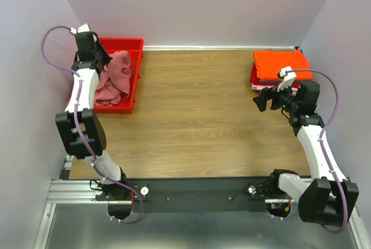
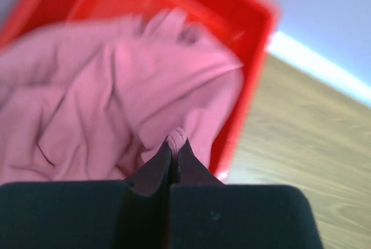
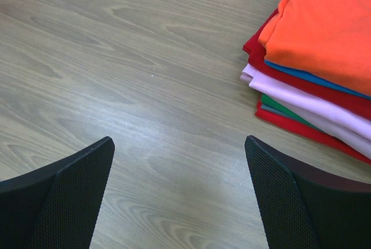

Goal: Fold and stack the t-shirts
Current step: Grab the tshirt from the pile

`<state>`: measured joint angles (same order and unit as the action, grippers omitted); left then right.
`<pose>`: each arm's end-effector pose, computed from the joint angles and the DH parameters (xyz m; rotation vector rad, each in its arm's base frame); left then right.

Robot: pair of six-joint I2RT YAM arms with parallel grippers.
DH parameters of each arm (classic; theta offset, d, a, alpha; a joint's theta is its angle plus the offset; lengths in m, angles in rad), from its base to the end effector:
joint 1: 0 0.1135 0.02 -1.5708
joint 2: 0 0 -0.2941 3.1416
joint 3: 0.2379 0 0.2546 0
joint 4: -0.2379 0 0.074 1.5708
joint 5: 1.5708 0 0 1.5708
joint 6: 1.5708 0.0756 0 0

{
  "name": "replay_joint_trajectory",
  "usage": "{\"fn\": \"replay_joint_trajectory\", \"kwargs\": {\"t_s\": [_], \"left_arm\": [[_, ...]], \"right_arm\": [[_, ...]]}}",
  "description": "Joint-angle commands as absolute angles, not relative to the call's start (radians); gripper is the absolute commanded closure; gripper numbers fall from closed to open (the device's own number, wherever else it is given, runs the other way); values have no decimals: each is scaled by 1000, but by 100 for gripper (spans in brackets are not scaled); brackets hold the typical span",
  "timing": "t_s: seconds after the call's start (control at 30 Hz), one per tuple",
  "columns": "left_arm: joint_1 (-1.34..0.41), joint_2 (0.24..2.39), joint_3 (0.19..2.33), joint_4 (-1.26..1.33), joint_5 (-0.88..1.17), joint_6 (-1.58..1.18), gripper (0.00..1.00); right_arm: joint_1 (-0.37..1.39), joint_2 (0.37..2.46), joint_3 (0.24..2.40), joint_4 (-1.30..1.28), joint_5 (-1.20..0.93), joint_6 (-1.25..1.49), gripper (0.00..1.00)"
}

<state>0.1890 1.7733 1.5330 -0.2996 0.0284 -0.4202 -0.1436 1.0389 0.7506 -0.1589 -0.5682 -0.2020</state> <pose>0.4542 0.0847 0.3241 -0.6180 2.0226 -0.1680 0.2526 0.0046 0.2946 -0.4104 1.9162 0.3458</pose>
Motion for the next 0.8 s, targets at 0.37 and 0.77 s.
{"fn": "replay_joint_trajectory", "kwargs": {"t_s": [0.37,0.77], "left_arm": [[83,1528,1961,-253,179,-428,100],[-87,1575,2304,-193,215,-529,100]], "right_arm": [[-144,1029,733,-161,-594,-216,0],[-144,1026,730,-160,-598,-218,0]]}}
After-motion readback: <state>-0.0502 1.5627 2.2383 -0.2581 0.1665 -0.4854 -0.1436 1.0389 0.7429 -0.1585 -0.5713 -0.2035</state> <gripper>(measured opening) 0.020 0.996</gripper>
